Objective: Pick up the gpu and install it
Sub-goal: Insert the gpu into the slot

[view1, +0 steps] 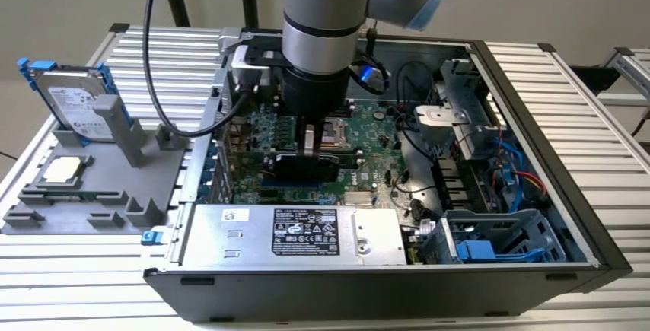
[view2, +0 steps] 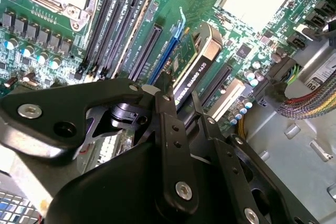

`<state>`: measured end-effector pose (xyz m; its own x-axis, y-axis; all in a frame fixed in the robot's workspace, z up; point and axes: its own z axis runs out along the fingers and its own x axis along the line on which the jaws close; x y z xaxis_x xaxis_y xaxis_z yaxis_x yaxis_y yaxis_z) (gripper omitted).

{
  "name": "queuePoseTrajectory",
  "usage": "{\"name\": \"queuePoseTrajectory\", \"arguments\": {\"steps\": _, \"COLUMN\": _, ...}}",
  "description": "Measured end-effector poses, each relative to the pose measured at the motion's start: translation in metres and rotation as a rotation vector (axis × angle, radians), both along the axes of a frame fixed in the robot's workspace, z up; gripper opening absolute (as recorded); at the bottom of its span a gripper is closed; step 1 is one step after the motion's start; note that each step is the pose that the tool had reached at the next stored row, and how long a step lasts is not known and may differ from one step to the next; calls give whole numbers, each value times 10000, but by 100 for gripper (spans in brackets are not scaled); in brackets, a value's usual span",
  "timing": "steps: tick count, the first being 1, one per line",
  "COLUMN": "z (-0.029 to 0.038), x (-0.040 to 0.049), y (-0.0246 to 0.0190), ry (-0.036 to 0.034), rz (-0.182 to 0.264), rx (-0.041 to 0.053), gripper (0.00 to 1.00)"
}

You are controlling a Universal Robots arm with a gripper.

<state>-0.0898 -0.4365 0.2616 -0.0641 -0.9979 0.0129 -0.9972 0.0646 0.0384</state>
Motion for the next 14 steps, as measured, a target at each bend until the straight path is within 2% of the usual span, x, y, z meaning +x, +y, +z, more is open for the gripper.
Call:
{"name": "queuePoseTrajectory", "arguments": {"steps": 6, "z": -19, "x": -18, "y": 6, "ry": -41, "rz": 2, "rx": 0, "gripper": 0}}
{"name": "queuePoseTrajectory", "arguments": {"steps": 14, "z": -36, "x": -23, "y": 7, "ry": -48, "rz": 1, "rx": 0, "gripper": 0}}
